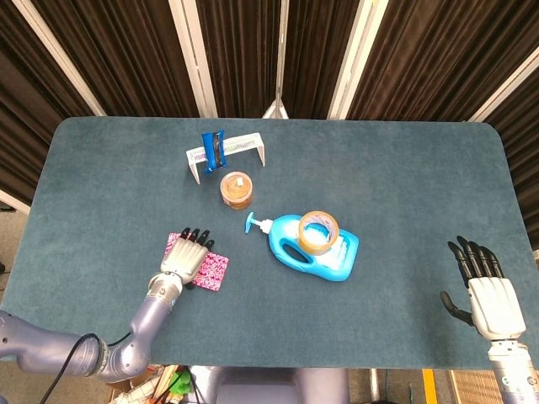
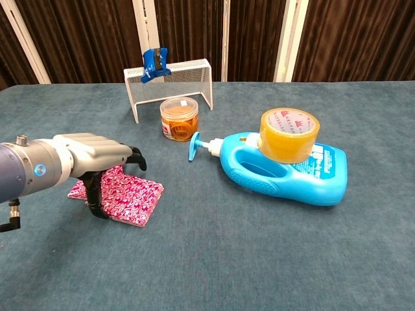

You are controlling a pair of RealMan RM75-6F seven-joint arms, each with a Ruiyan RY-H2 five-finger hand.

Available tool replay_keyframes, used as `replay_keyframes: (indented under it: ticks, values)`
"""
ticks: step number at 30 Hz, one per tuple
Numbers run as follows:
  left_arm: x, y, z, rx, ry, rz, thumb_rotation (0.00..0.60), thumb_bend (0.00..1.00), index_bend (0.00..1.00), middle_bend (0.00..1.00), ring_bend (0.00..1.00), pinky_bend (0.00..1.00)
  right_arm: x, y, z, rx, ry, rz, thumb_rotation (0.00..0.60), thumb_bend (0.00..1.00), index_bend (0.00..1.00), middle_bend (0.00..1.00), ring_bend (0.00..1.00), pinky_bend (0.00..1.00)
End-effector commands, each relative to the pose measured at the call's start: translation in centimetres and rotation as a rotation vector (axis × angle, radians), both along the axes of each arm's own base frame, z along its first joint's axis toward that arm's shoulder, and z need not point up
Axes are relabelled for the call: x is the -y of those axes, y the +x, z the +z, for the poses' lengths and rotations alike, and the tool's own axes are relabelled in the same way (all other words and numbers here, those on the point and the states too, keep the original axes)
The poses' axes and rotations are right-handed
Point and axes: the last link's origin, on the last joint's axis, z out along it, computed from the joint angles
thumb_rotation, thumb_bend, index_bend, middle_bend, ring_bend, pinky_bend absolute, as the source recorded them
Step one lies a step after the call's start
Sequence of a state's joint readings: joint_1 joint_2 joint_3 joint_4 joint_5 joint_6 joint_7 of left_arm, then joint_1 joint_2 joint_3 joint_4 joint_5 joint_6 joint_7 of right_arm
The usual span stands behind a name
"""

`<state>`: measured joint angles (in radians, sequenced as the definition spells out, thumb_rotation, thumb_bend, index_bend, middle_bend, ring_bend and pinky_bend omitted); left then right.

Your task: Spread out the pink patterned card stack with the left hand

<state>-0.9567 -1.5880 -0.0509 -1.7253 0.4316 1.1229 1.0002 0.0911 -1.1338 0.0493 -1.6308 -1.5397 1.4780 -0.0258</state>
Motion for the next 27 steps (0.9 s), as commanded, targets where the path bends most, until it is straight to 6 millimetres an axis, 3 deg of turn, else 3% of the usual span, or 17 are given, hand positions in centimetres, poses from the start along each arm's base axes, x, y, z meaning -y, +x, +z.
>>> replay_keyframes:
  ticks: [1, 10, 12, 17, 19, 27]
  values:
    - [0.0, -0.1, -0.1, -0.002, -0.005, 0.003, 0.600, 0.20, 0.16, 0.00, 0.00, 0.00, 0.0, 0.0, 0.0, 0.000, 0.000, 0.000, 0.600, 0.36, 0.00, 0.00, 0.00, 0.09]
    - [0.0, 0.1, -0.8, 0.015, -0.013, 0.003, 0.600, 0.24, 0.23, 0.00, 0.00, 0.00, 0.0, 0.0, 0.0, 0.002, 0.001, 0.001, 0.600, 0.36, 0.00, 0.00, 0.00, 0.09]
    - [0.0, 0.2, -0.9, 0.025, -0.014, 0.003, 0.600, 0.27, 0.27, 0.00, 0.00, 0.00, 0.0, 0.0, 0.0, 0.002, 0.002, 0.001, 0.600, 0.36, 0.00, 0.00, 0.00, 0.09]
    - [0.0, 0.4, -1.0, 0.055, -0.006, 0.001, 0.600, 0.40, 0.49, 0.00, 0.00, 0.00, -0.1, 0.0, 0.0, 0.001, 0.003, 0.002, 0.600, 0.36, 0.00, 0.00, 0.00, 0.09]
    - [0.0, 0.5, -1.1, 0.077, 0.002, -0.003, 0.600, 0.42, 0.53, 0.00, 0.00, 0.00, -0.1, 0.0, 0.0, 0.001, 0.003, 0.001, 0.600, 0.36, 0.00, 0.00, 0.00, 0.09]
    - [0.1, 1.1, -0.4, 0.138, 0.016, -0.037, 0.600, 0.44, 0.57, 0.00, 0.00, 0.00, 0.0, 0.0, 0.0, 0.000, 0.002, 0.001, 0.600, 0.36, 0.00, 0.00, 0.00, 0.09]
